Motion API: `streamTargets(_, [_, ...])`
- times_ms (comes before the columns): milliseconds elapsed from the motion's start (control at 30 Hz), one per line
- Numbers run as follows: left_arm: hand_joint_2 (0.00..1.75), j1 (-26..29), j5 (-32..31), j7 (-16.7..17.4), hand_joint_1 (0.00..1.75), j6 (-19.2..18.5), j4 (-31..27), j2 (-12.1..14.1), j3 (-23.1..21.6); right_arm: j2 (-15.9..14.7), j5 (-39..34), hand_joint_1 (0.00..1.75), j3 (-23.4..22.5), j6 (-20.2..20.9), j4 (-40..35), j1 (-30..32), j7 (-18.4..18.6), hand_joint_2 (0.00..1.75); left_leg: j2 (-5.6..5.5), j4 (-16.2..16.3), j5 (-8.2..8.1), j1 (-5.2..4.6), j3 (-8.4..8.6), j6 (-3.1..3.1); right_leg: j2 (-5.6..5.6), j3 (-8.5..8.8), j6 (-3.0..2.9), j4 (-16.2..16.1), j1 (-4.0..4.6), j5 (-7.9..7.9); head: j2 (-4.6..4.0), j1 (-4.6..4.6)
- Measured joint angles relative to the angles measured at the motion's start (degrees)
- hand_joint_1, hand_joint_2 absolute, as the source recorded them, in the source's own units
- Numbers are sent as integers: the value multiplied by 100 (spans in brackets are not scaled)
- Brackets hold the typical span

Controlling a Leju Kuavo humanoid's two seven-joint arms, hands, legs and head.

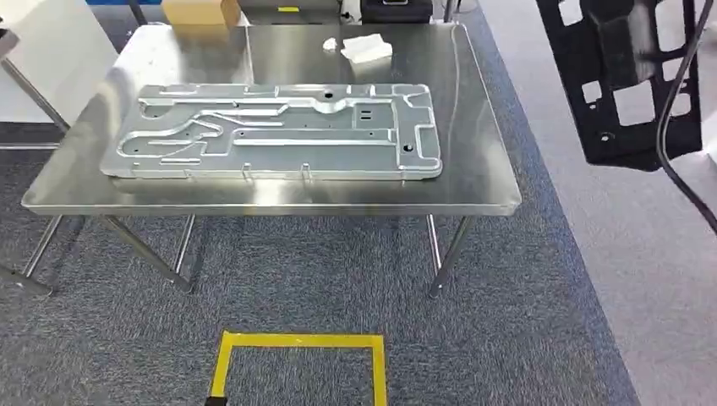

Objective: Take the parts from the cabinet and place them on the table.

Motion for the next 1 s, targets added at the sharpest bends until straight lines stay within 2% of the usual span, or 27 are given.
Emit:
streamTargets(33, [175, -10, 0, -2, 0, 0, 0, -2, -2, -22, 0, 175, 9, 0, 7, 26, 0, 175, 7, -12, -19, -5, 21, -29, 8, 1, -36, -13, -5, -24, -2, 9])
streamTargets(67, [175, -26, 0, -4, 0, 4, 0, 13, -2, -35, 2, 175, 17, 0, 9, 32, 0, 175, 4, -13, -80, -32, 50, -64, 8, 37, -61, -65, -73, -40, -4, 9])
streamTargets(100, [175, -18, 2, -9, 0, 6, 0, -4, -6, -35, 2, 175, 26, -2, 7, 37, 0, 175, 11, 97, -160, -18, -5, -84, 9, 84, -81, -99, -75, -56, -4, 7])
streamTargets(133, [175, -23, 0, -9, 0, 7, 0, -4, -7, -37, 4, 175, 33, -2, 9, 50, 2, 175, 9, 417, -323, -7, -164, -105, 8, 122, -101, -127, -91, -69, -4, 6])
streamTargets(200, [175, -38, 2, -11, 0, 7, 0, -4, -7, -37, 4, 175, 48, -7, 22, 177, 0, 175, 8, 1389, -661, 33, -685, -130, 20, 182, -101, -149, -80, -99, -4, 4])
streamTargets(233, [175, -35, 0, -9, 0, 7, 0, -4, -9, -39, 4, 175, 57, -4, 33, 278, 0, 175, 9, 1766, -717, 38, -937, -136, 26, 213, -96, -149, -82, -127, -4, 4])
streamTargets(267, [175, -30, 2, -15, 0, 7, 0, -7, -11, -41, 4, 175, 63, -4, 44, 375, 0, 175, 10, 1868, -609, 44, -1079, -154, 38, 248, -88, -149, -84, -153, -4, 4])
streamTargets(300, [175, -19, 2, -24, 0, 7, 0, -7, -13, -41, 4, 175, 76, -4, 46, 451, -2, 175, 11, 1693, -342, 51, -1101, -185, 46, 287, -80, -148, -89, -180, -4, 7])
streamTargets(367, [175, -1, 7, -52, 0, 7, 0, -4, -13, -41, -15, 175, 96, -9, 39, 468, -13, 175, 13, 785, 448, 98, -943, -244, 53, 346, -42, -138, -102, -232, -4, 4])
streamTargets(400, [175, 9, 4, -52, 0, 7, 0, -7, -13, -41, -24, 175, 100, -9, 35, 450, -24, 175, 13, 390, 700, 132, -889, -254, 61, 368, -12, -135, -104, -254, -4, 4])
streamTargets(433, [175, 22, 4, -52, 0, 9, 2, -18, -18, -44, -35, 175, 103, -9, 35, 434, -33, 175, 3, 430, 702, 90, -836, -238, 81, 363, 10, -142, -83, -251, -7, 4])
streamTargets(467, [175, 31, 4, -50, 0, 22, 4, -17, -22, -44, -41, 175, 109, -2, 35, 428, -35, 175, -5, 377, 714, 89, -823, -198, 83, 362, 26, -128, -78, -241, -4, 5])
streamTargets(500, [175, 23, 4, -42, 0, 20, 4, -20, -24, -44, -48, 175, 122, 11, 35, 428, -39, 175, -20, 305, 698, 118, -806, -192, 86, 345, 32, -98, -58, -266, -7, 7])
streamTargets(533, [175, 1, 4, -33, 0, 20, 4, -26, -24, -57, -50, 175, 131, 17, 28, 406, -42, 175, -36, 188, 558, 107, -744, -294, 79, 288, 21, -91, -46, -232, -4, 7])
streamTargets(567, [175, -4, 9, -31, 0, 20, 4, -26, -24, -70, -52, 175, 135, 22, 26, 387, -42, 175, -54, 207, 571, 102, -781, -213, 62, 257, 31, -80, -57, -237, -4, 4])
streamTargets(767, [175, -2, 15, 2, 0, 22, 4, -31, -28, -111, -74, 175, 173, 72, 22, 281, -76, 175, -91, 204, 563, 79, -802, -78, 17, 281, 49, -131, -64, -206, -4, 7])
streamTargets(1000, [175, -34, 48, 203, 0, 42, 4, -28, -28, -133, -120, 175, 234, 59, 24, 269, -85, 175, -86, 205, 576, 44, -803, -18, 16, 287, 98, -151, -97, -175, -4, 7])
